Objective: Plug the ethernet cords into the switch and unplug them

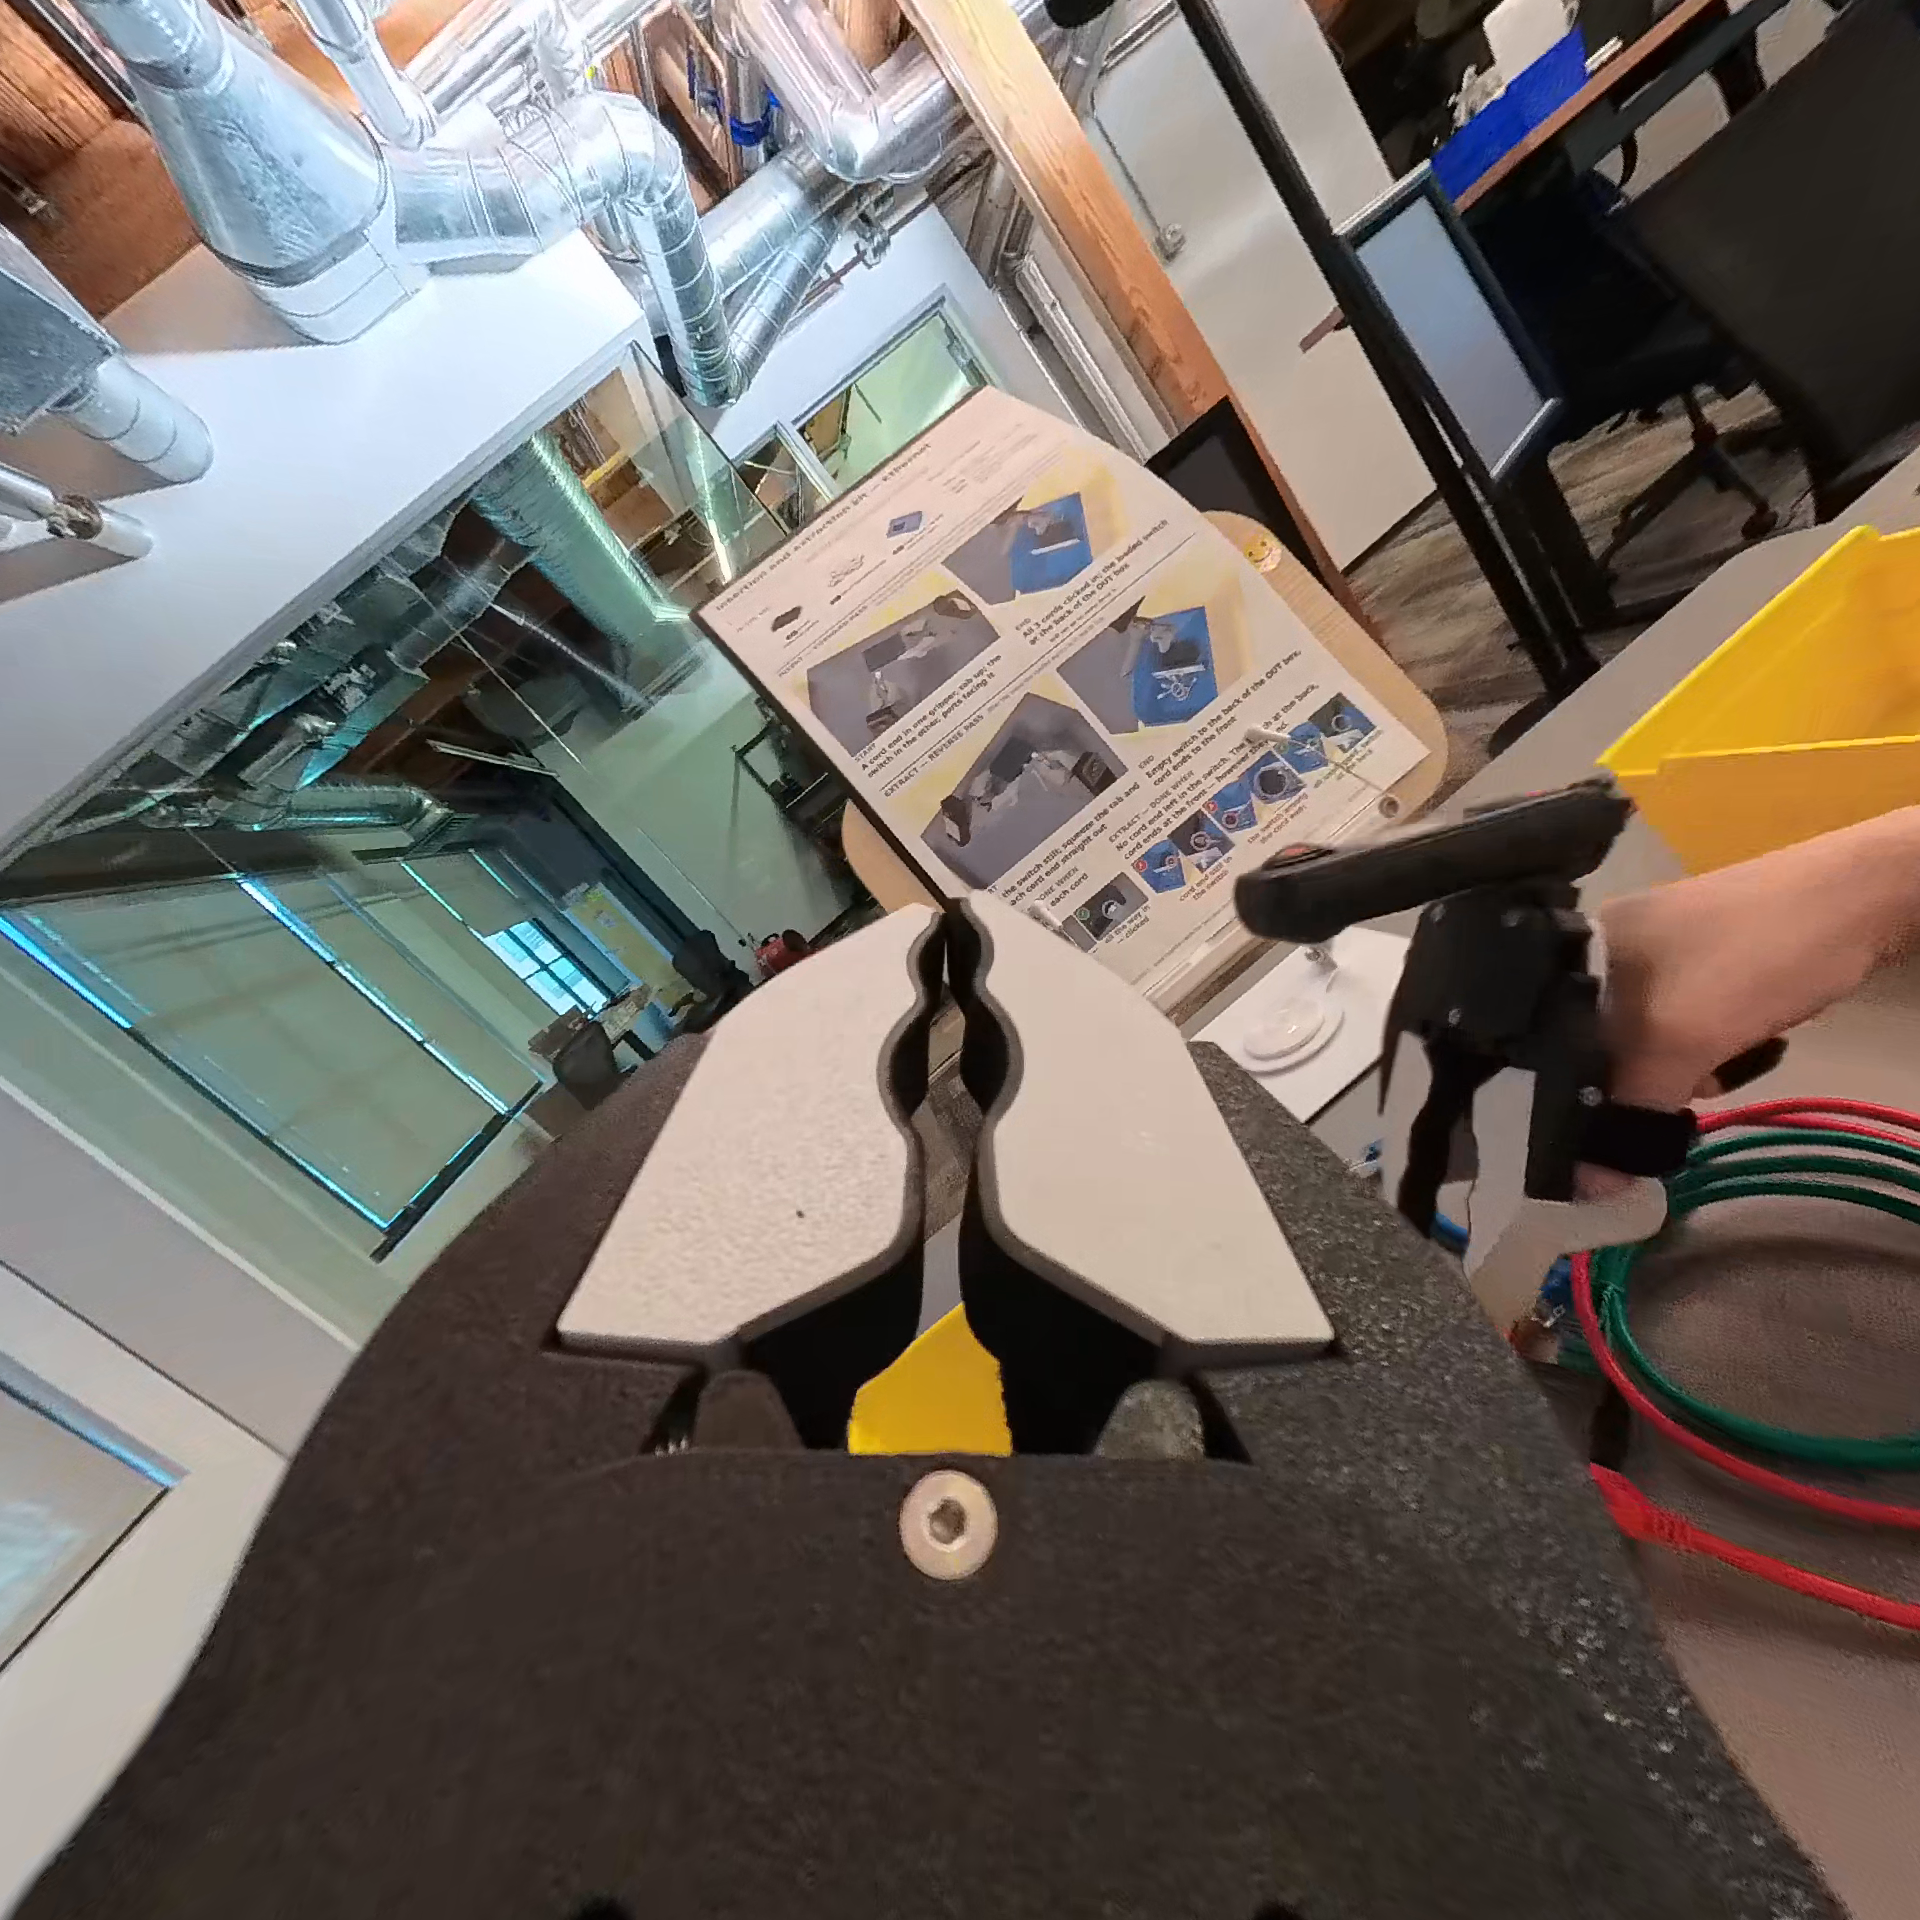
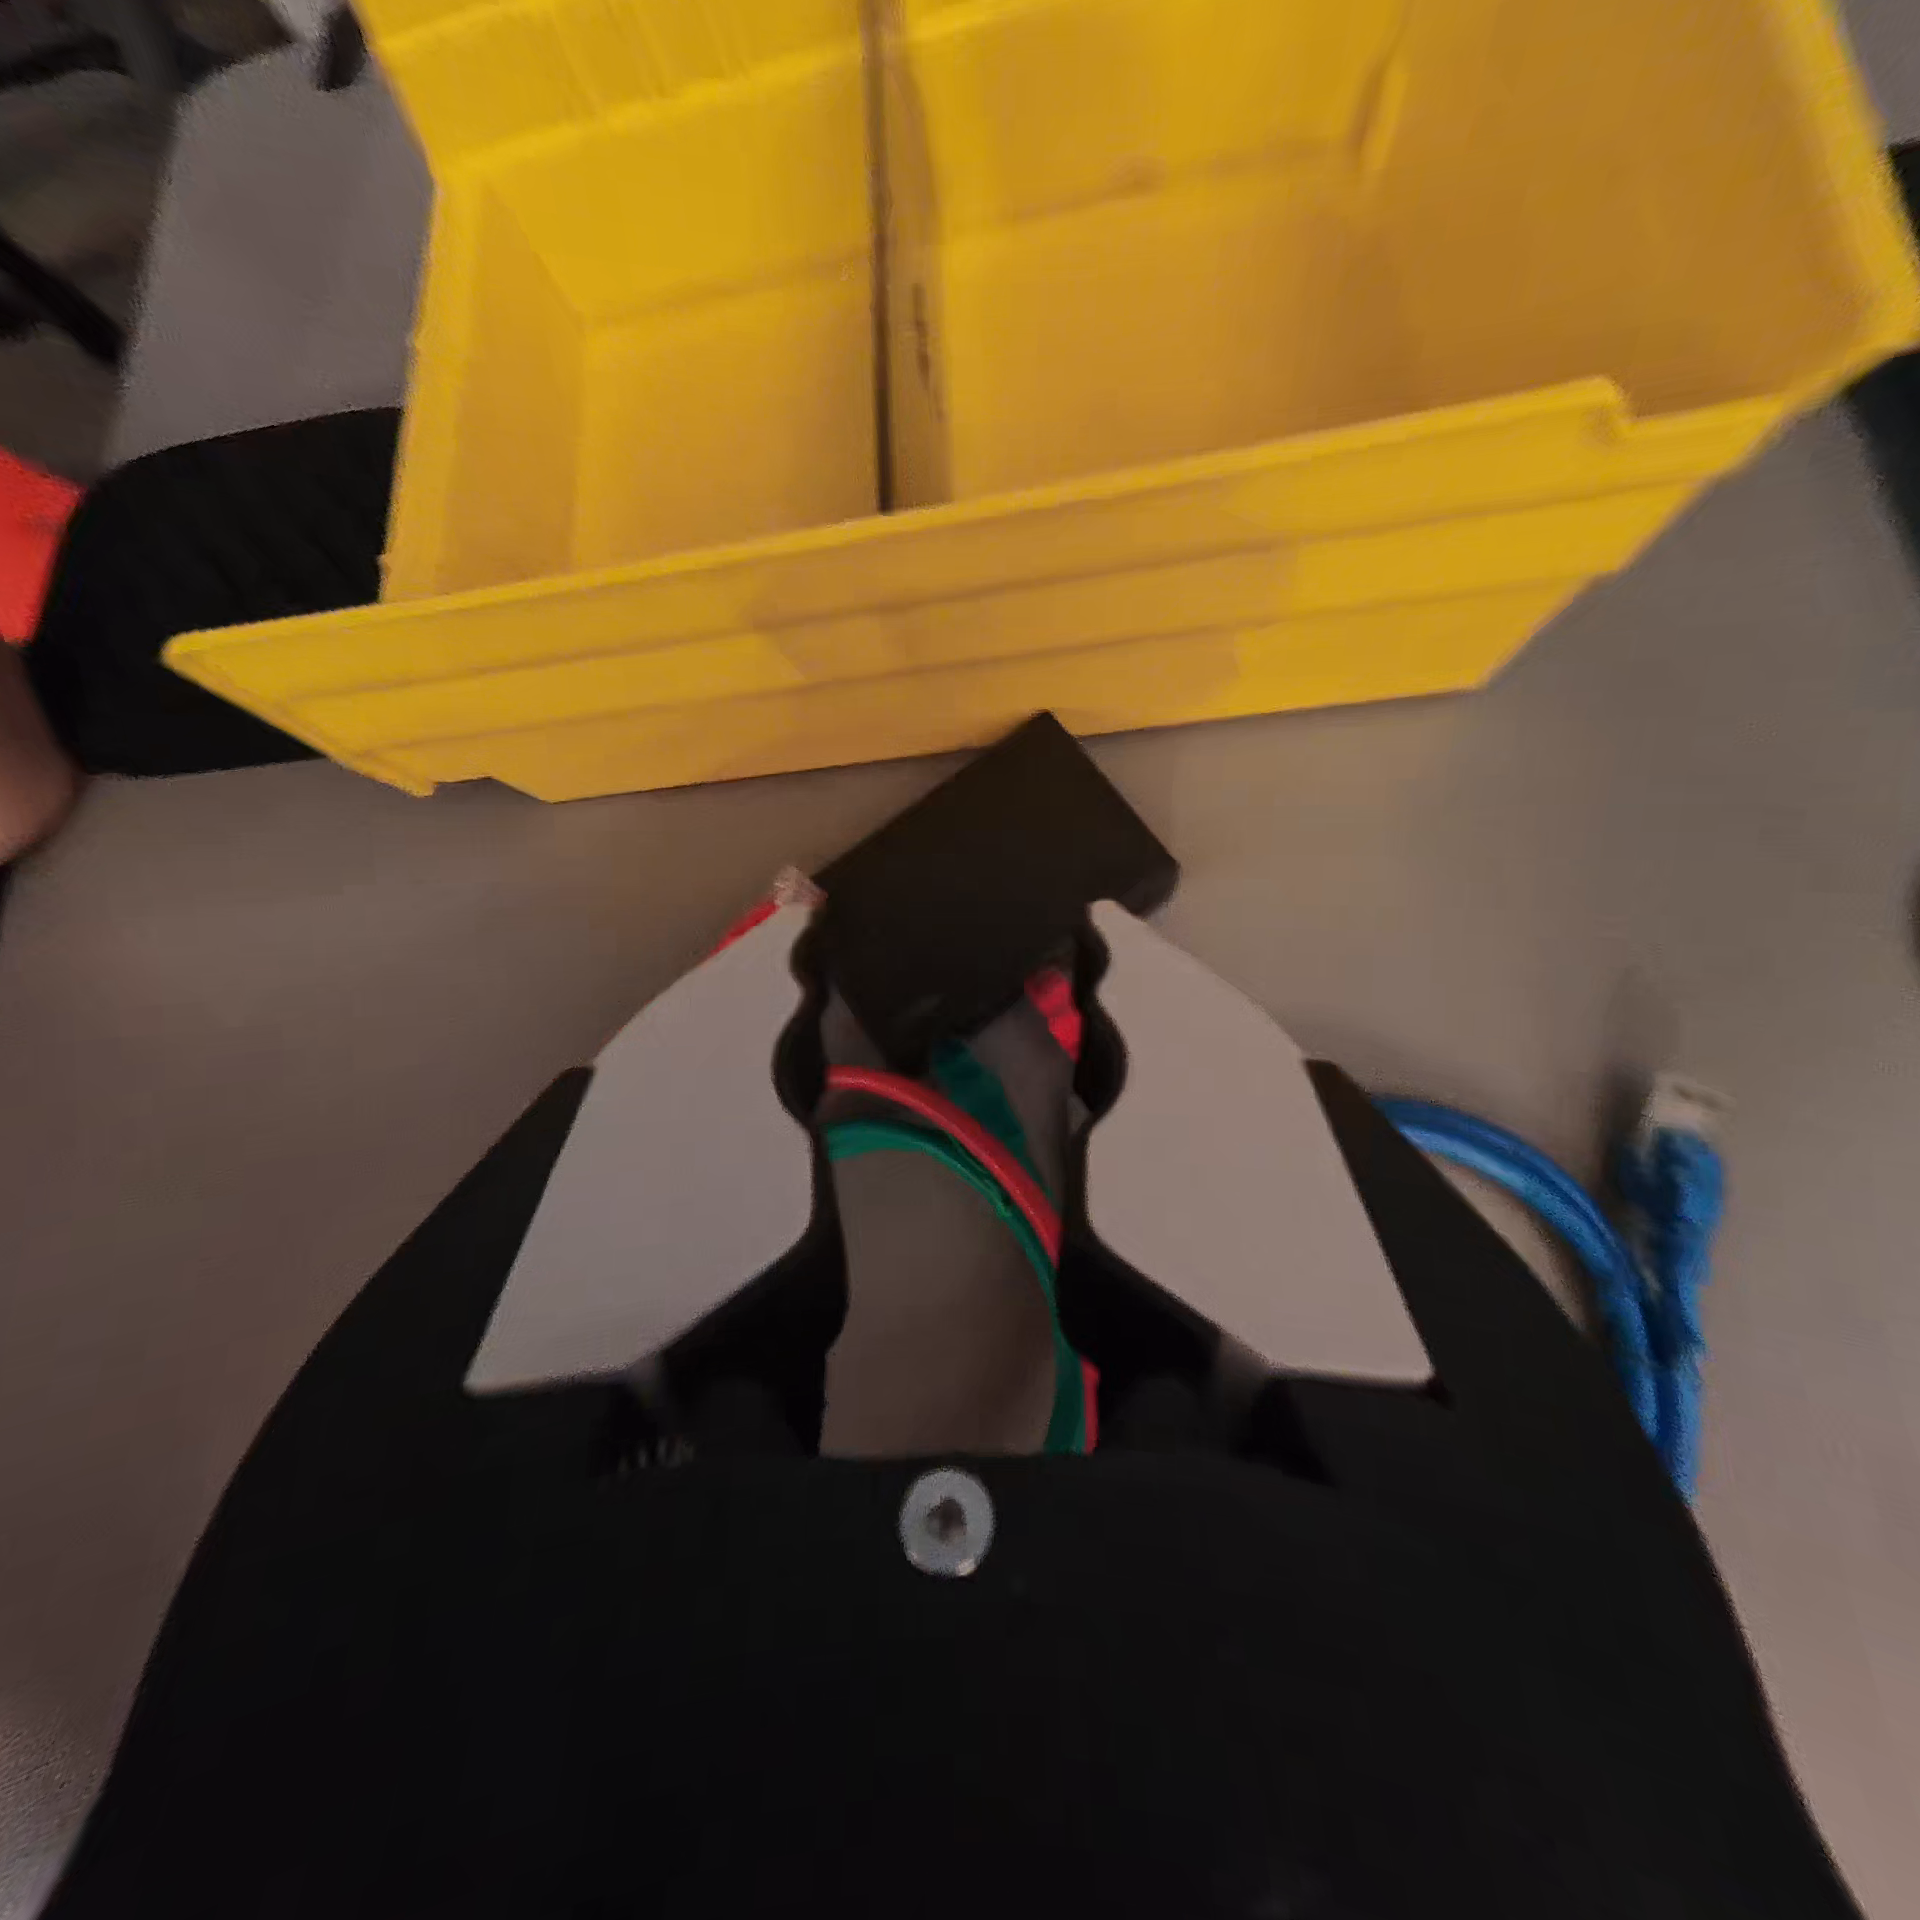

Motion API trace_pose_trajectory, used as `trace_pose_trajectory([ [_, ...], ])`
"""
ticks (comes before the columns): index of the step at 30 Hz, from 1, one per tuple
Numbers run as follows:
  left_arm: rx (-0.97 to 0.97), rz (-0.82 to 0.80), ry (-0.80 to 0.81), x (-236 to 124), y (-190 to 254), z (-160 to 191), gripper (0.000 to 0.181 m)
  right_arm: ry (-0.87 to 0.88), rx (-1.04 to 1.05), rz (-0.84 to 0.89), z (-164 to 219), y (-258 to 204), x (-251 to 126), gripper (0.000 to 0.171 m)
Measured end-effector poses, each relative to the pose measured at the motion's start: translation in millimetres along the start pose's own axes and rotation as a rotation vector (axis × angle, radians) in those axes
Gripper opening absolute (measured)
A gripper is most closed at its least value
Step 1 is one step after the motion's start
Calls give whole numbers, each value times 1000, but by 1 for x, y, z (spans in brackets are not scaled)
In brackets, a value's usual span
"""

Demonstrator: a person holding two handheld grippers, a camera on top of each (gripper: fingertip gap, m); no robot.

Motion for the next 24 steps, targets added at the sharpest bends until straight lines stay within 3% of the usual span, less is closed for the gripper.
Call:
trace_pose_trajectory([
  [2, -18, 1, 17, -2, -4, 1, 0, -16, -86, -66, -1, -1, 8, 64],
  [6, -73, 10, 46, -6, -10, 6, 0, -107, -408, 32, 4, 0, 19, 86],
  [9, -83, 6, 45, -8, -14, 9, 0, -196, -463, 2, 3, -1, 31, 101],
  [17, -79, 2, 43, -6, -14, 12, 0, -324, -500, -54, 13, 12, 64, 100],
  [22, -174, 36, 19, 3, -13, 20, 2, -318, -564, 54, 20, 2, 51, 99],
  [24, -254, 129, -14, 9, -5, 25, 11, -280, -615, 144, 26, -8, 37, 99],
])
Point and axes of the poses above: each gripper's, where its closed fingertips meet, x out along the fingers, z out of its underside, y = z × x across the jaws, the point moved 7 cm from there along -x, back along the fingers, and after that the axes turned 4 degrees about x, right-handed, at the moved point
